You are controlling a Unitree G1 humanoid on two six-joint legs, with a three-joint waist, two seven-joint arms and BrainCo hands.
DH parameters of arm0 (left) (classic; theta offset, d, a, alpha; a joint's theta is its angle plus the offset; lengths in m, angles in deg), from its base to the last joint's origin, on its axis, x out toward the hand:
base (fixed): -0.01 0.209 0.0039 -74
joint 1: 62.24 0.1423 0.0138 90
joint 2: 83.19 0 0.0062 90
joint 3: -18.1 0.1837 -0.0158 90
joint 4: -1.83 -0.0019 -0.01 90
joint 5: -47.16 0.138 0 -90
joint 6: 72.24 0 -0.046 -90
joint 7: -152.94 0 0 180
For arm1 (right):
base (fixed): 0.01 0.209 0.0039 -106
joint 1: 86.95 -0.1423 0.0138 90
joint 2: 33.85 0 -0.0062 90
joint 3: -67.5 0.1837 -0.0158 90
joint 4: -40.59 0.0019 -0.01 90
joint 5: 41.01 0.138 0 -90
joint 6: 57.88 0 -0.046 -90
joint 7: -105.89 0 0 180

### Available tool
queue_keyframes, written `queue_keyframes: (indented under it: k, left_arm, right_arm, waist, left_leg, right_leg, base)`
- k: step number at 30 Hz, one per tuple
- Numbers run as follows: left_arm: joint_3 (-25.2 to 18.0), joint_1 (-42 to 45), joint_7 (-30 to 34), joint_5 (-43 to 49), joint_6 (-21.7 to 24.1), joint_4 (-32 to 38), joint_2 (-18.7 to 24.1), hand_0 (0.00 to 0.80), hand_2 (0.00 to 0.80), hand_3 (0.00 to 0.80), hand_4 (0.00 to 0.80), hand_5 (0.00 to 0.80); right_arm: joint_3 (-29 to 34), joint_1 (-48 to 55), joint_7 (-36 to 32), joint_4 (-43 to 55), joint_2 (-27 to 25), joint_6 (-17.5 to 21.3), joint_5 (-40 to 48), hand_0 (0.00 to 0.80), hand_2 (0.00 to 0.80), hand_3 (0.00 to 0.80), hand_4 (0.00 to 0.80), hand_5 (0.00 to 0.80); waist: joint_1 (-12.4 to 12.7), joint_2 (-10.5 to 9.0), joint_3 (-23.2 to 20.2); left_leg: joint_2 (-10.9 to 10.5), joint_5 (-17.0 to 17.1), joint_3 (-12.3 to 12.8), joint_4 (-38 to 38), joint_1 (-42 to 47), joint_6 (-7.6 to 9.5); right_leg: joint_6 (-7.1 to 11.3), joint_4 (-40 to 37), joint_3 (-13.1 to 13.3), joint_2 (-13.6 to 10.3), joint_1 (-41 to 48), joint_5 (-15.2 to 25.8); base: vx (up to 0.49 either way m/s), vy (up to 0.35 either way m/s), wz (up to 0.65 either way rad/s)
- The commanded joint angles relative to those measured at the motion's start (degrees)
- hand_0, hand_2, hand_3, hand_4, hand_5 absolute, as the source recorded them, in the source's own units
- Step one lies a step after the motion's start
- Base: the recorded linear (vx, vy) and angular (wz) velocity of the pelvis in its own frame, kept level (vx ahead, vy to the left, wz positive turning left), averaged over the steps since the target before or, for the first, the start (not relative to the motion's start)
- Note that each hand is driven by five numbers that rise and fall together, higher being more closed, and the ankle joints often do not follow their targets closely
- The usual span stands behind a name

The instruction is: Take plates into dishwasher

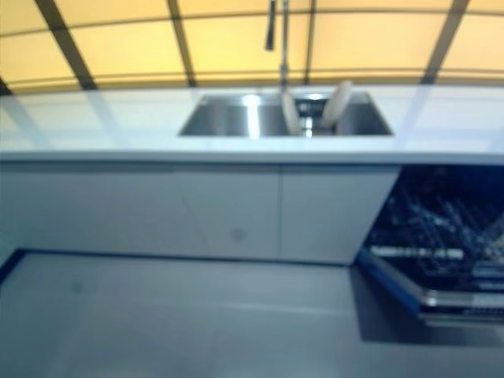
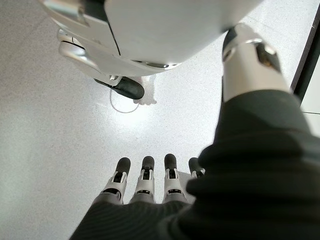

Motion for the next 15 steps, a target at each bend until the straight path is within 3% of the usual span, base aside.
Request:
queue_keyframes:
  k: [1, 15]
  left_arm:
    - [-1.2, -3.8, -0.6, 1.3, -0.2, -2.6, 0.4, 0.0, 0.0, 0.0, 0.0, 0.0]
    - [-2.1, -4.1, 0.6, 1.2, -0.3, -2.2, 0.7, 0.0, 0.0, 0.0, 0.0, 0.0]
  right_arm:
    - [-1.7, -2.0, -0.4, -1.6, 0.0, -0.3, -1.6, 0.0, 0.0, 0.0, 0.0, 0.0]
    - [-1.6, -2.1, -0.7, -1.5, -0.3, -0.1, -1.8, 0.0, 0.0, 0.0, 0.0, 0.0]
  waist:
    - [1.4, -1.66, 1.3]
    - [1.6, -2.09, 1.1]
  left_leg:
    - [-4.8, -4.4, -1.4, 0.7, 0.5, 4.56]
    - [-4.6, -4.6, -1.8, 0.8, 0.9, 4.64]
  right_leg:
    - [-0.02, 3.4, -1.3, 2.7, -4.9, 1.0]
    - [-0.35, 3.6, -1.5, 3.0, -4.3, 0.5]
  base:
    - [0.0, 0.0, 0.0]
    - [-0.003, -0.013, 0.02]
